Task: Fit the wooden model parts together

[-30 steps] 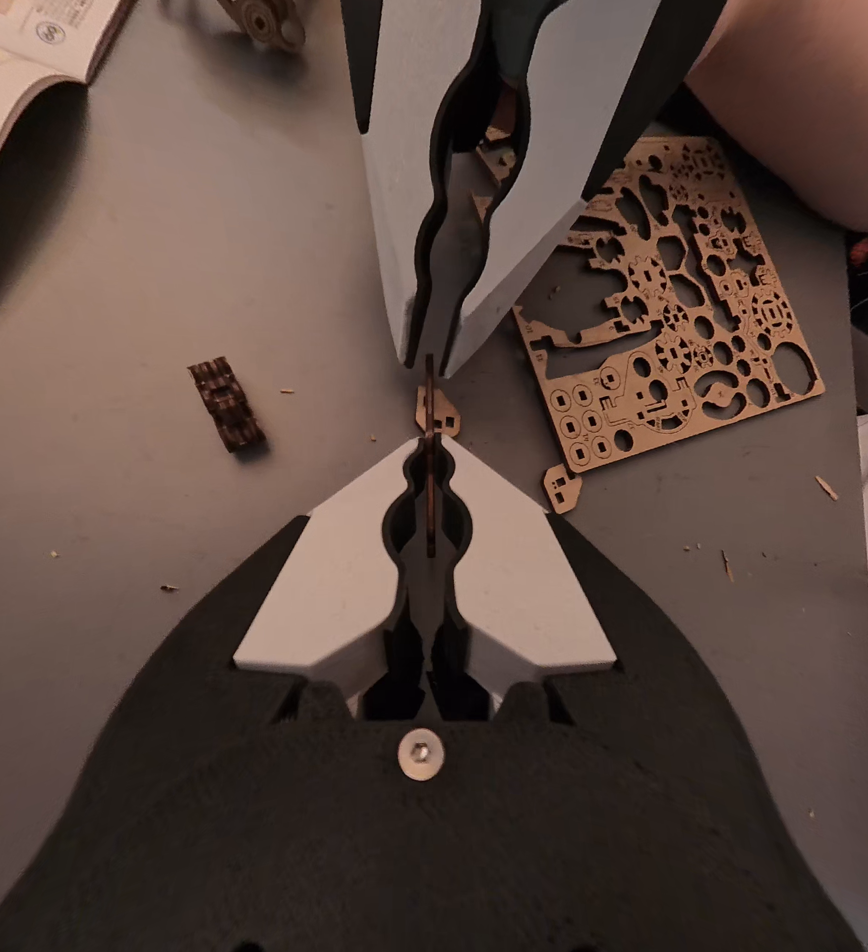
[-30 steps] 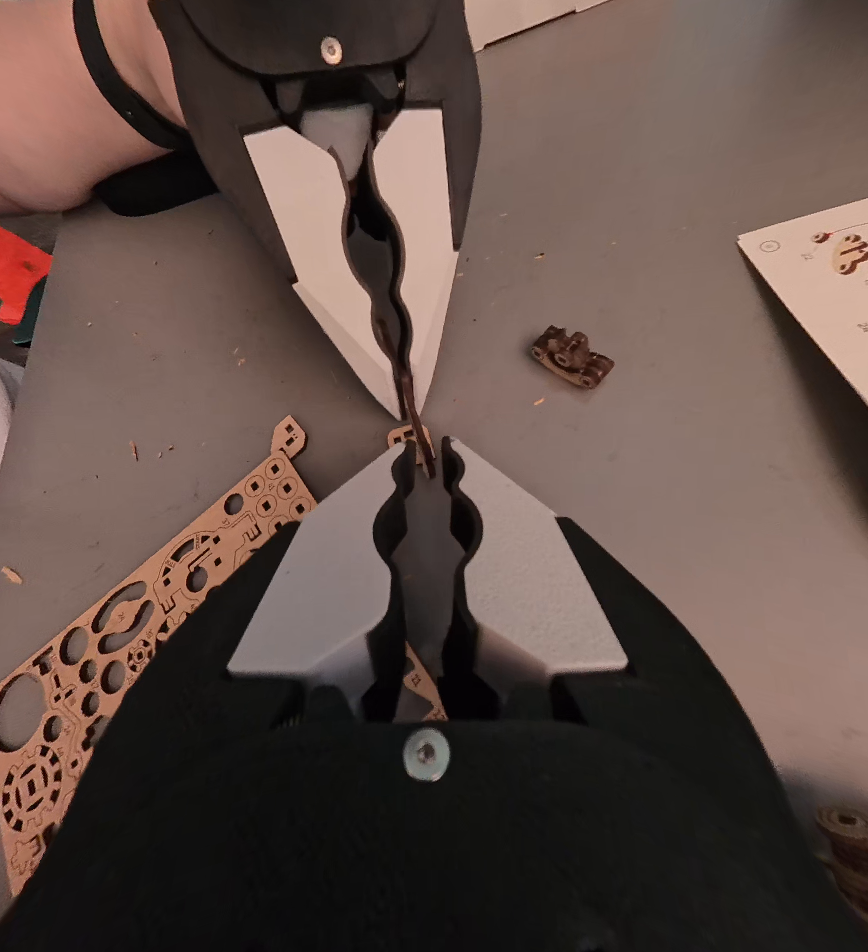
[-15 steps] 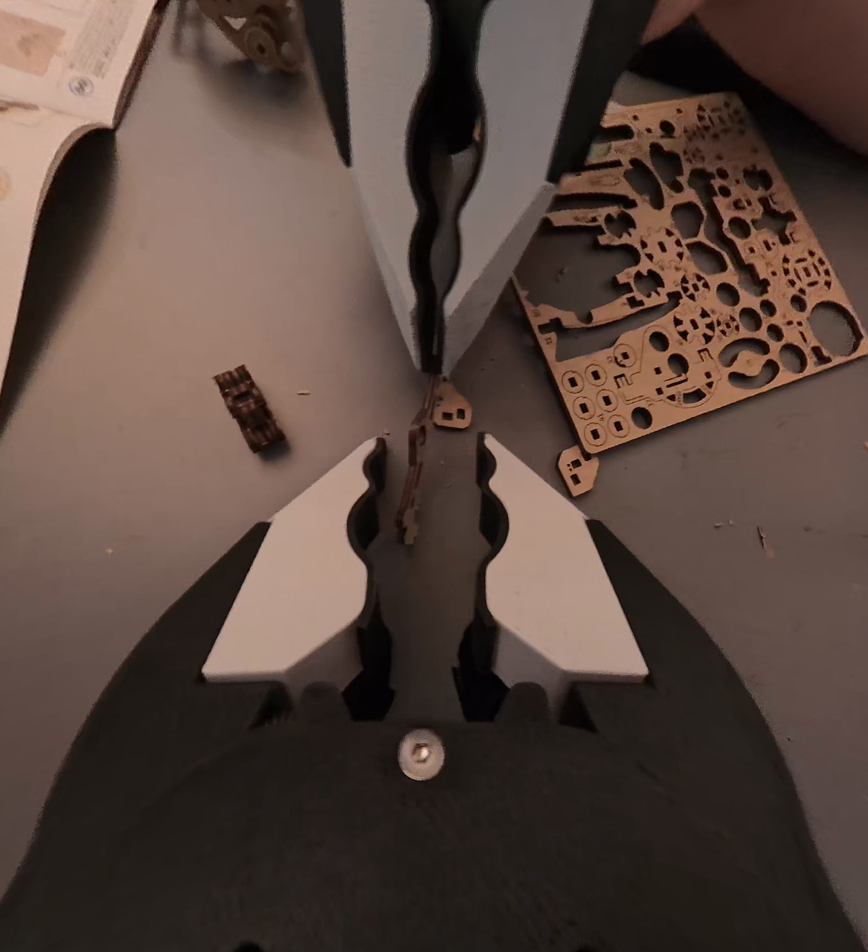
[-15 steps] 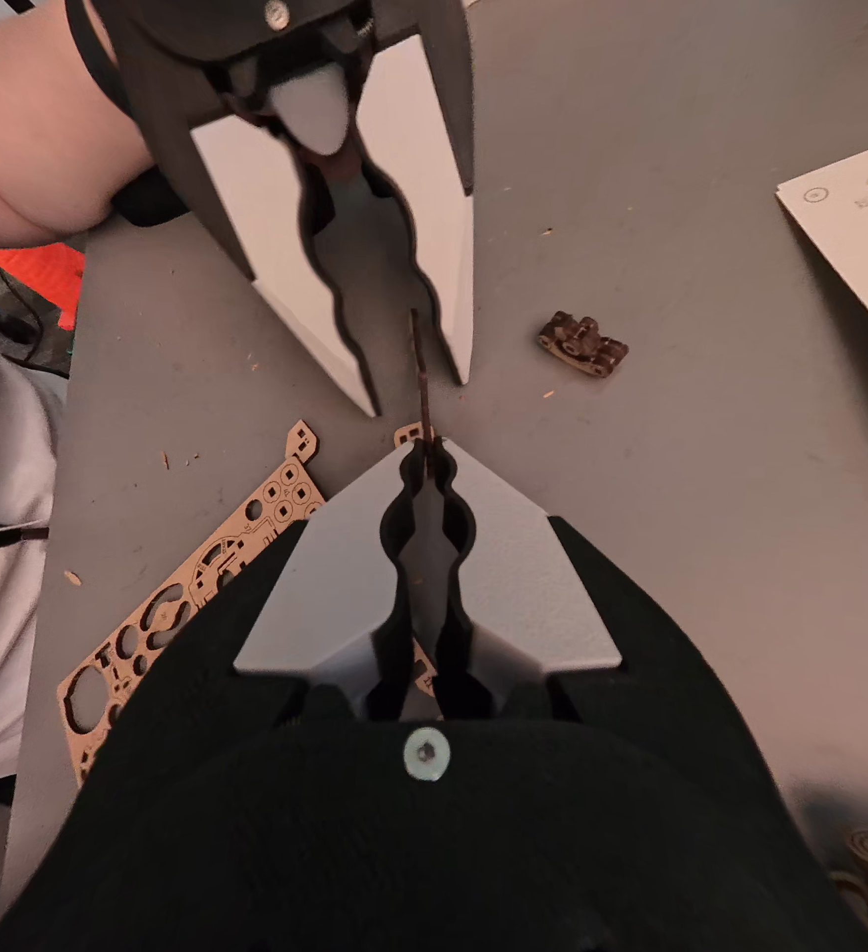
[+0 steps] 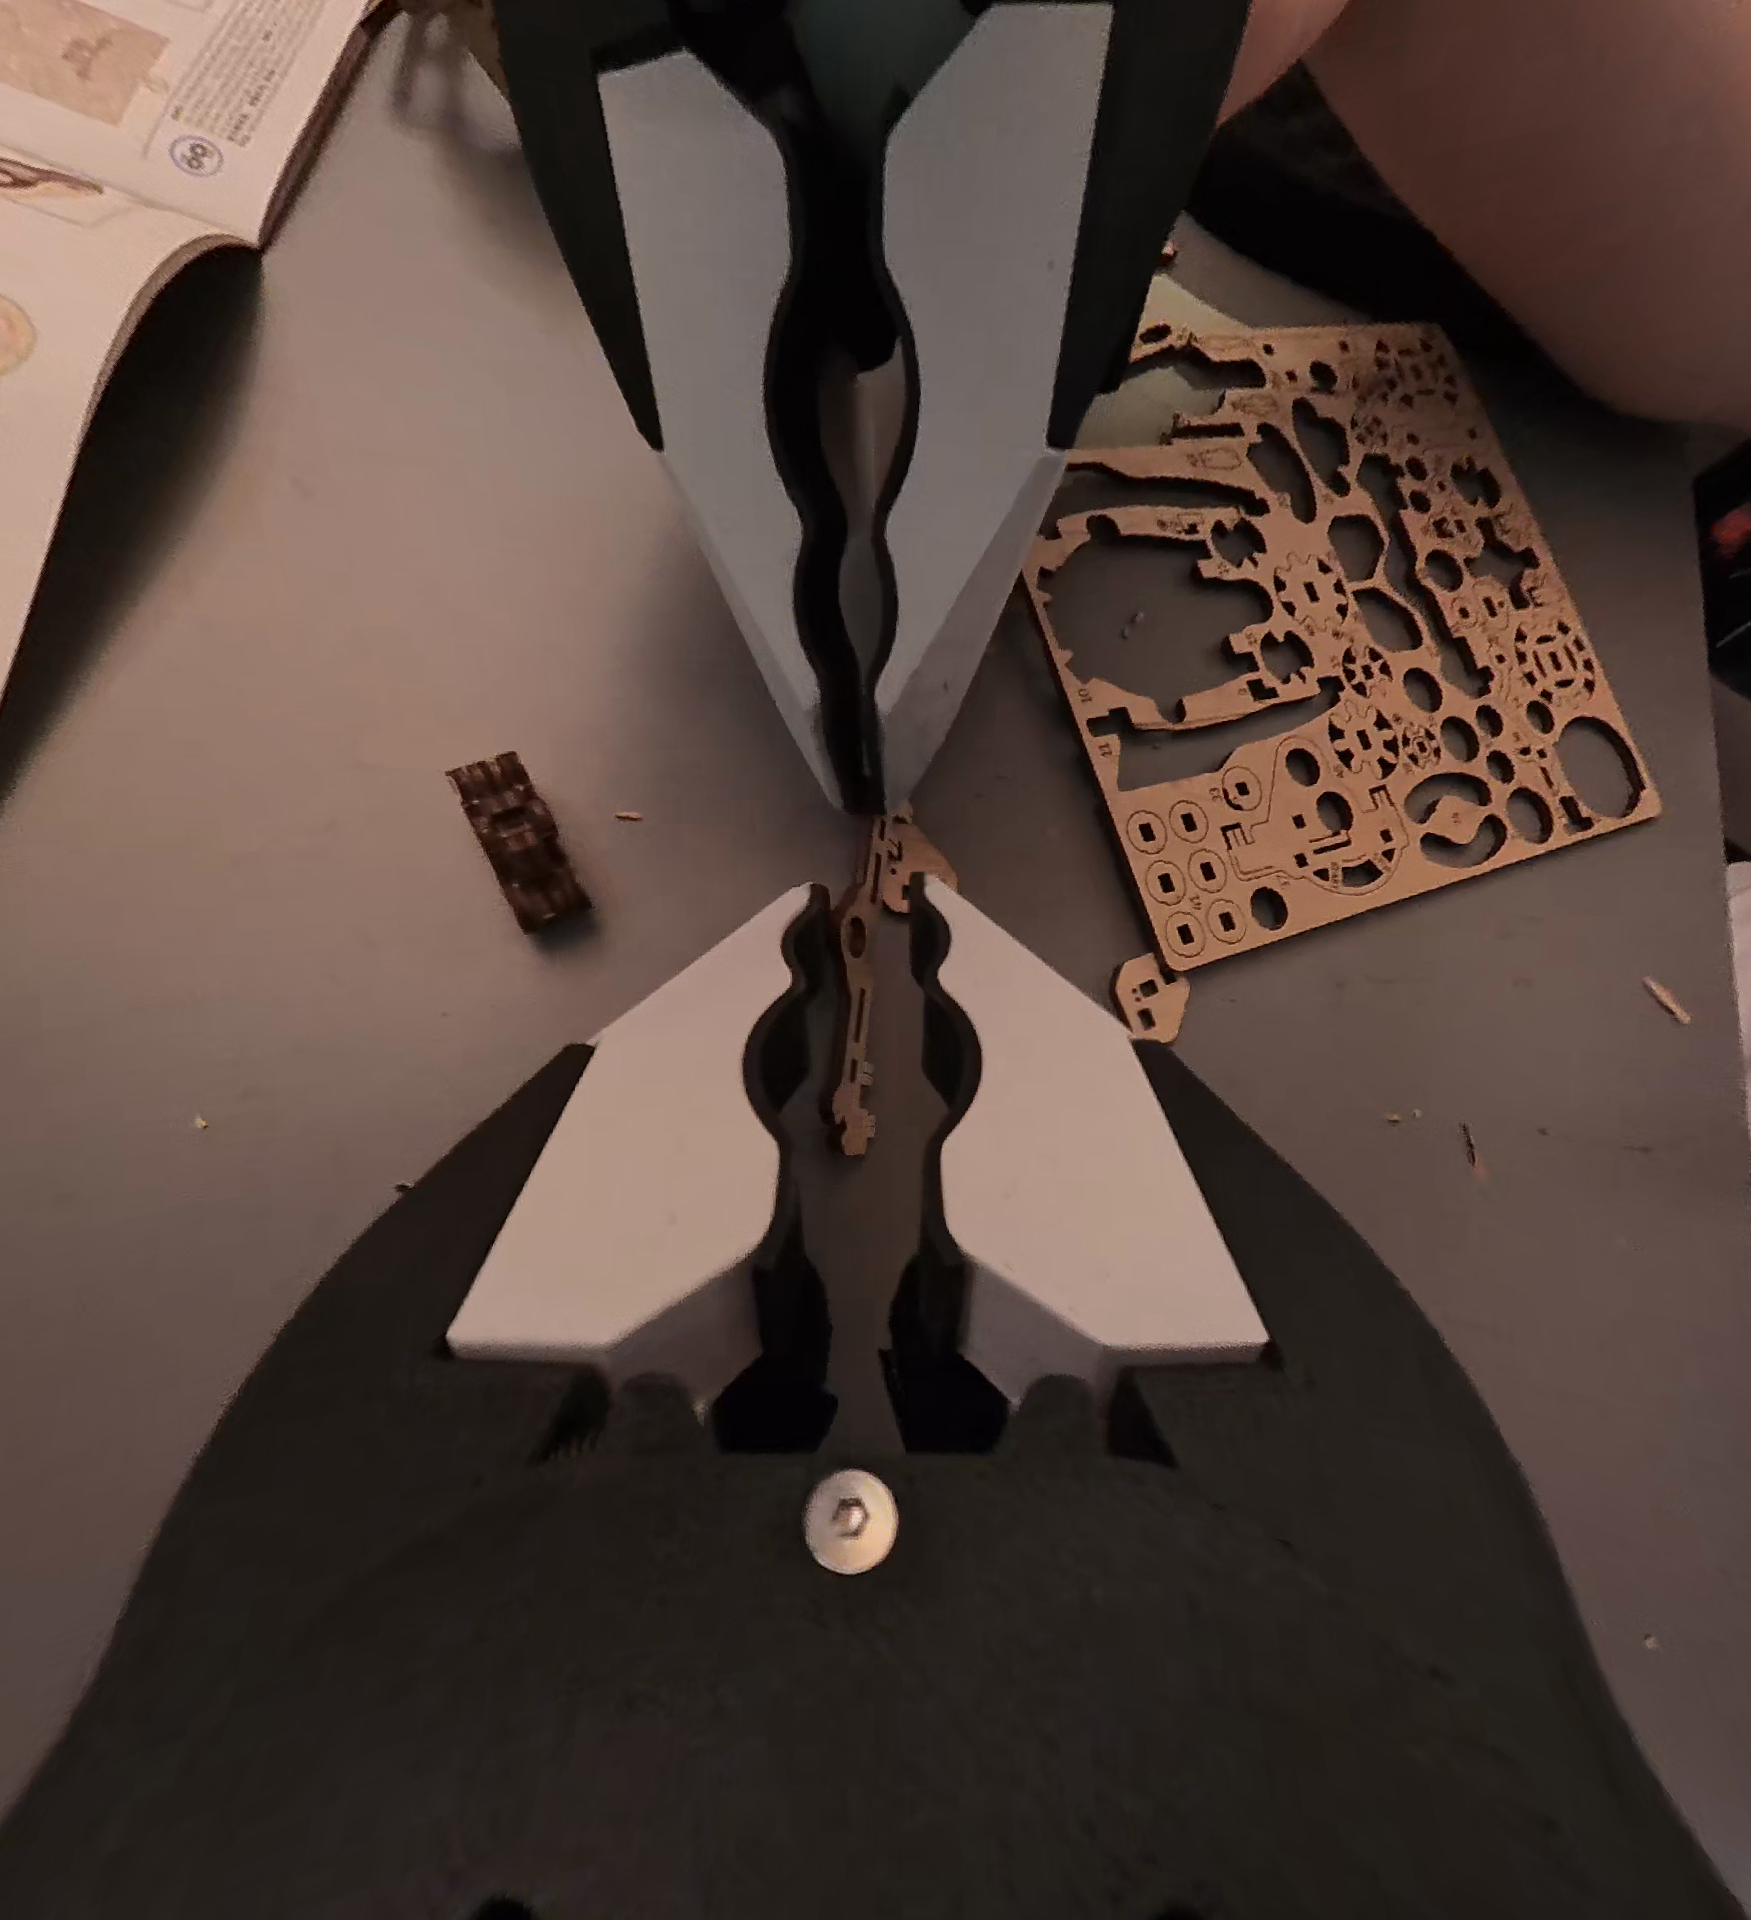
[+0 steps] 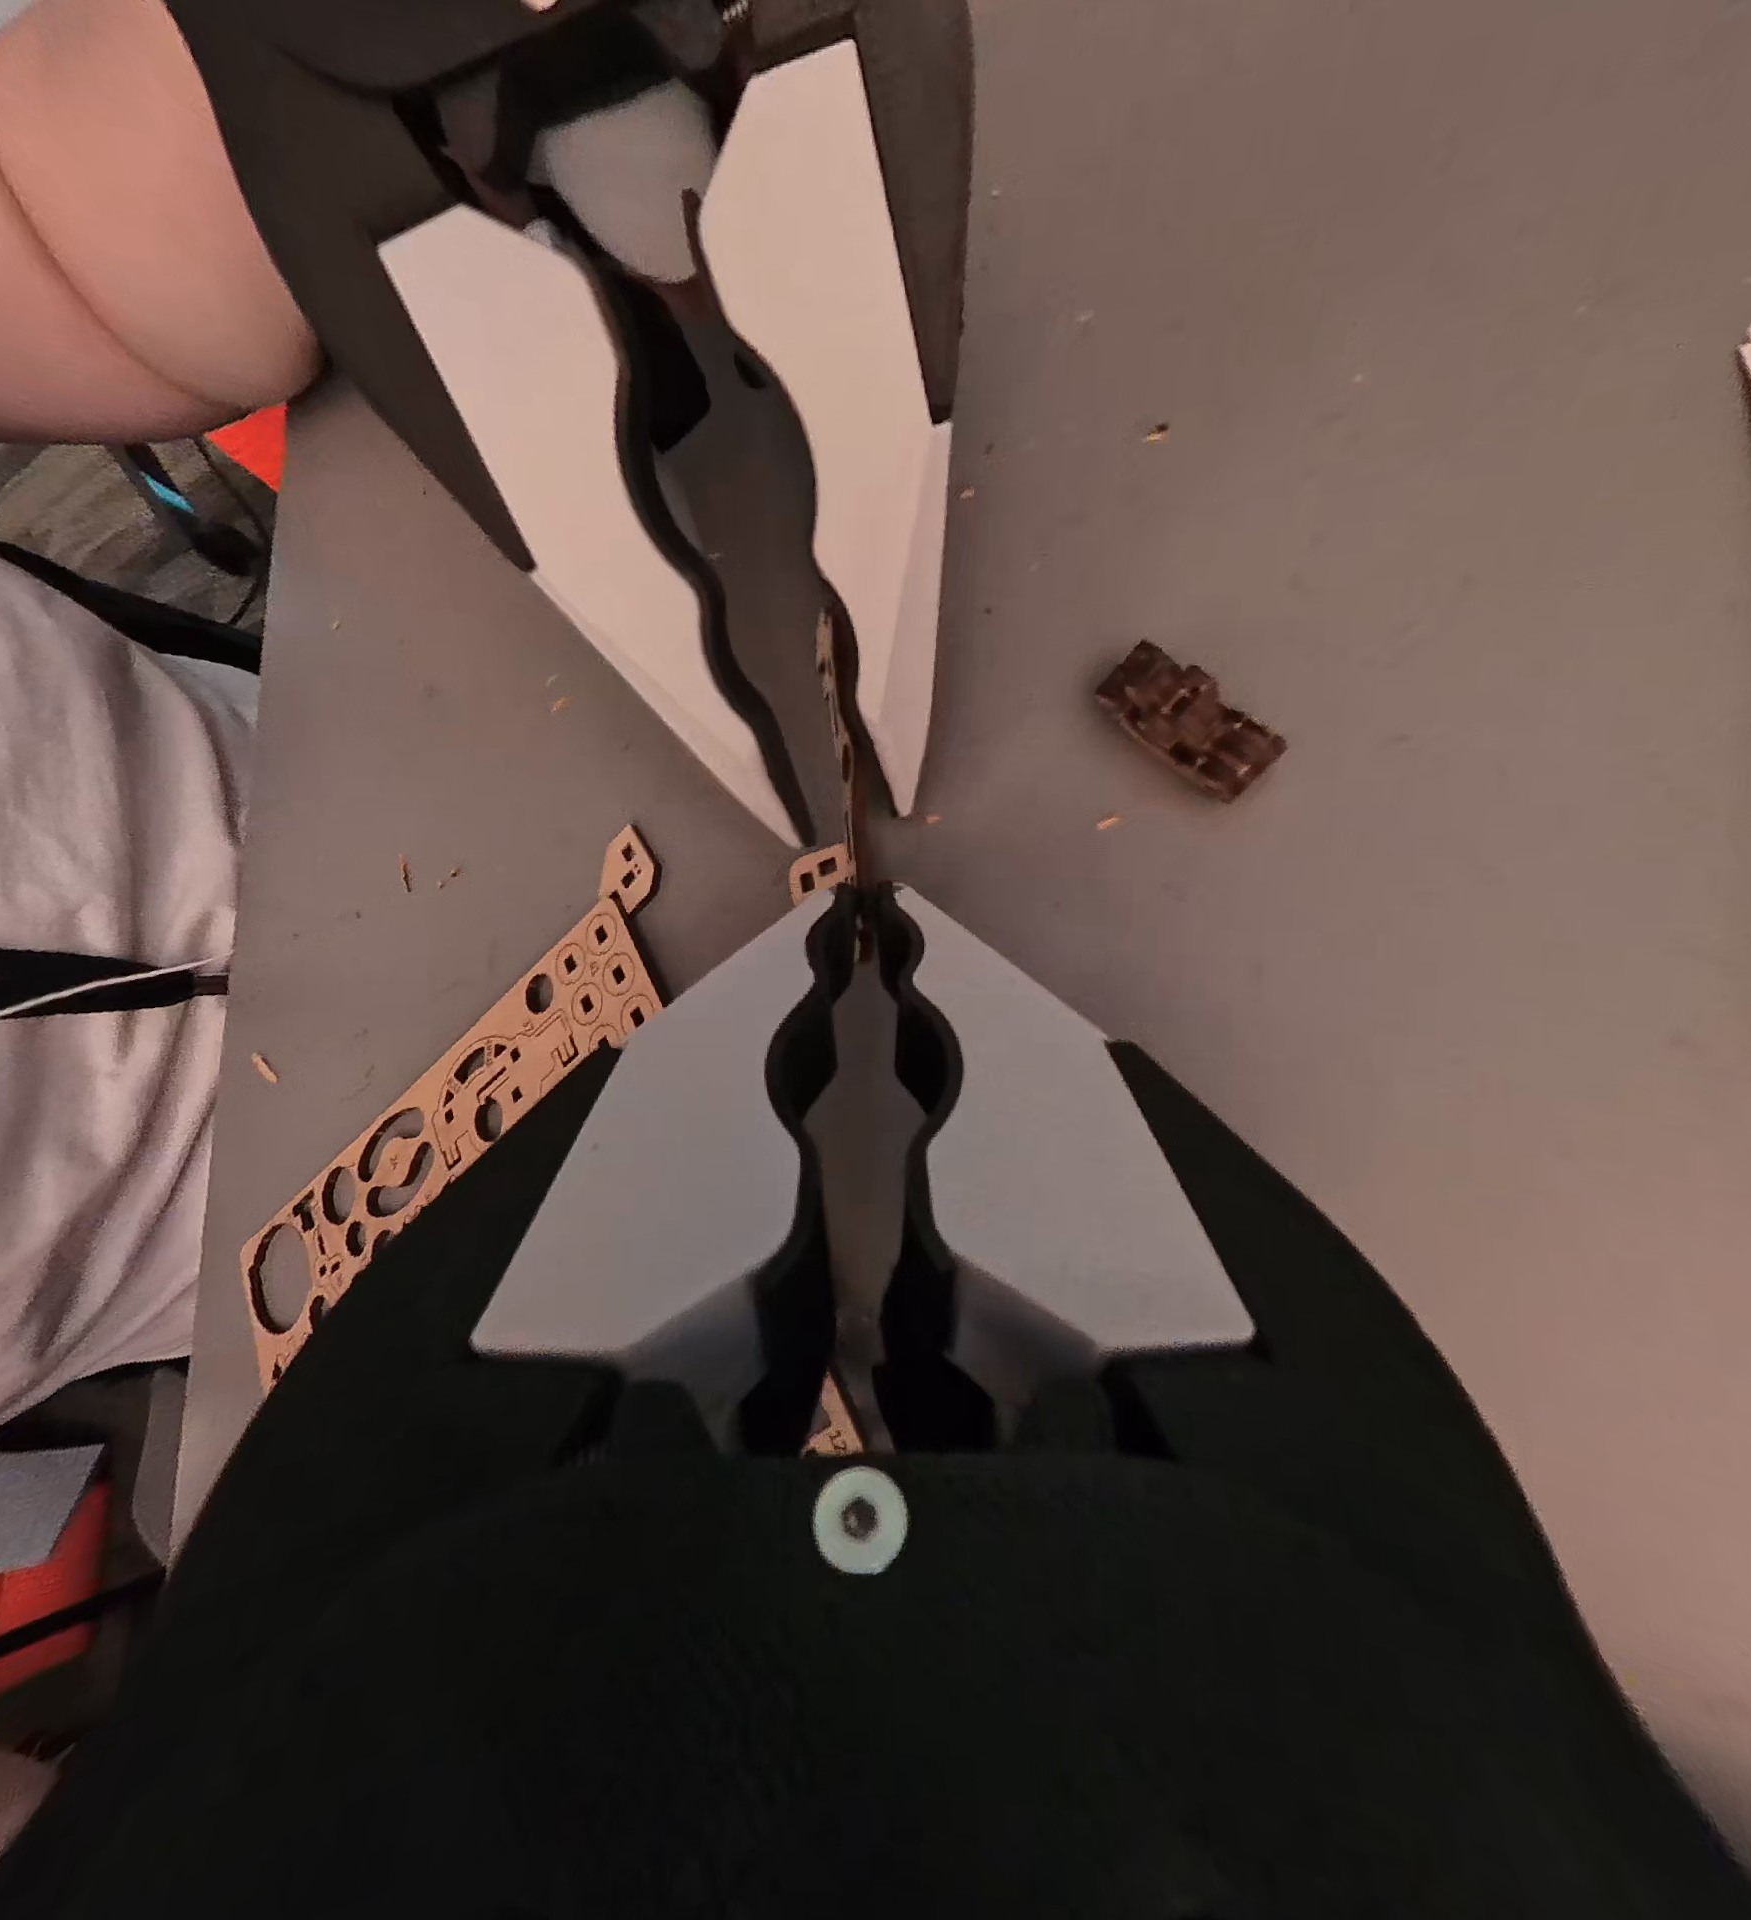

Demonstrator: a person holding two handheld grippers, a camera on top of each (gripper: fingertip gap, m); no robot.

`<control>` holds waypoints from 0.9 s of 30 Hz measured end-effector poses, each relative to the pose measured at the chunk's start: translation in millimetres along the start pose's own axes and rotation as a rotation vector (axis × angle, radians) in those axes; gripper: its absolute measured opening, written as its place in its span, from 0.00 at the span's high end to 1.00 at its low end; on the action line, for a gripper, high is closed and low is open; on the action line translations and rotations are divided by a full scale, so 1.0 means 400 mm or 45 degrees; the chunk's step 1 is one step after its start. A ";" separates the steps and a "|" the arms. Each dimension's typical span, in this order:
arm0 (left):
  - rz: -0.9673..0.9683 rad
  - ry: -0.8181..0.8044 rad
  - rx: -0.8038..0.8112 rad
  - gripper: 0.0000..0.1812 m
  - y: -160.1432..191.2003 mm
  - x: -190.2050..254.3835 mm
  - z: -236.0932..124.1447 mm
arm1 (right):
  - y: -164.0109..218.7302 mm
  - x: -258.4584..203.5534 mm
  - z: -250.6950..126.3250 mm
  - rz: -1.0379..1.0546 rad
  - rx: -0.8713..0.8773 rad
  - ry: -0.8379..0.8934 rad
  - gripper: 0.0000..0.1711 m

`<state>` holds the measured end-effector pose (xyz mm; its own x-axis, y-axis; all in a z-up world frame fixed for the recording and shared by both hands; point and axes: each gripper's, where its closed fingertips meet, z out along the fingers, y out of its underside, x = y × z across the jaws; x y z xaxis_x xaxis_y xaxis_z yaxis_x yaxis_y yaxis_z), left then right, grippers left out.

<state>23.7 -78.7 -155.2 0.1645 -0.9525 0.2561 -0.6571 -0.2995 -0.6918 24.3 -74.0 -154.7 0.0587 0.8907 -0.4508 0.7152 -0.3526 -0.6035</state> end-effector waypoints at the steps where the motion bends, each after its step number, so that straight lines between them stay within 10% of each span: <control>1: -0.016 0.006 0.010 0.94 -0.002 -0.002 -0.003 | 0.000 0.000 0.000 -0.006 0.000 -0.009 0.99; 27: 0.024 0.006 -0.044 0.98 0.003 0.003 -0.005 | 0.012 -0.010 0.015 0.173 -0.071 -0.266 0.99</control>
<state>21.5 -80.1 -154.3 0.1484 -0.9578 0.2464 -0.6852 -0.2792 -0.6728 23.5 -81.0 -159.8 0.0163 0.7555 -0.6550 0.7483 -0.4437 -0.4931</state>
